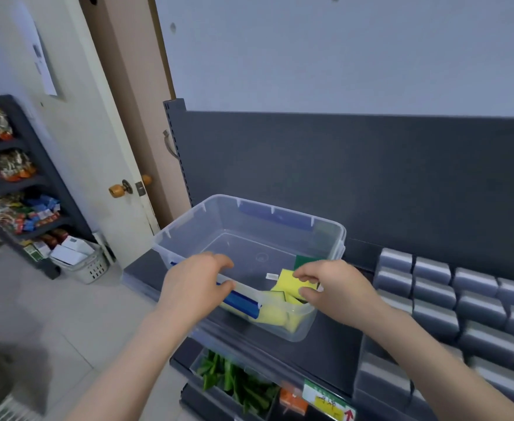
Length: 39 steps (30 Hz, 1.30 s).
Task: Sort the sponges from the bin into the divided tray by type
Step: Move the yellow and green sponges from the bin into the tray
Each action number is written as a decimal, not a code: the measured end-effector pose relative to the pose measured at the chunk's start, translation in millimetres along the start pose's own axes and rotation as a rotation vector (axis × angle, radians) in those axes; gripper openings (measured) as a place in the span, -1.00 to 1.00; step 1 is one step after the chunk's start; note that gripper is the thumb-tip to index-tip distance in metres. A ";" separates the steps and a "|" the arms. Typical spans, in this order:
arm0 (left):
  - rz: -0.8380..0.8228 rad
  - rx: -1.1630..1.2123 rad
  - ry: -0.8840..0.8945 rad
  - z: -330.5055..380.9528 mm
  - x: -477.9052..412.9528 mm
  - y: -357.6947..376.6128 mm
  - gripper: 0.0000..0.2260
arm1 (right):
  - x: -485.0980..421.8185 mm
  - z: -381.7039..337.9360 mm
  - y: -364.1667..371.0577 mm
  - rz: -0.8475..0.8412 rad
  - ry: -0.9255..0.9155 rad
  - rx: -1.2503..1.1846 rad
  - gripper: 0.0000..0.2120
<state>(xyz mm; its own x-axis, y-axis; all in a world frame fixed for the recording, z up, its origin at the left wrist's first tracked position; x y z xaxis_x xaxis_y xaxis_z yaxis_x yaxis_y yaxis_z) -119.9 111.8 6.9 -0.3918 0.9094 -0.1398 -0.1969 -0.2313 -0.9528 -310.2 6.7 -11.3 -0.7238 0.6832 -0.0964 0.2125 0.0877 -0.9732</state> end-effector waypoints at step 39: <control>-0.574 1.096 -0.169 -31.2 -186.1 65.1 -0.78 | -149.7 -17.2 25.1 0.405 -0.061 0.086 -0.67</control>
<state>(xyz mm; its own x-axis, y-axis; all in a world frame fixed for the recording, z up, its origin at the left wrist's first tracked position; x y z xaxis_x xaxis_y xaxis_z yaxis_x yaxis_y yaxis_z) -31.7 -61.7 -37.5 -0.0963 0.9371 0.3355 -0.9903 -0.0562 -0.1273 -185.3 -80.9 -17.7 -0.6308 0.6057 -0.4850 0.4342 -0.2425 -0.8676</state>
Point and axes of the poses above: each hand's wrist, its own x-axis away from the middle knuckle, its own y-axis out of the palm, z = x × y, the point moved 5 cm from there along -x, towards the middle knuckle, and after that the axes turned 10 degrees about x, right-handed, at the moved point
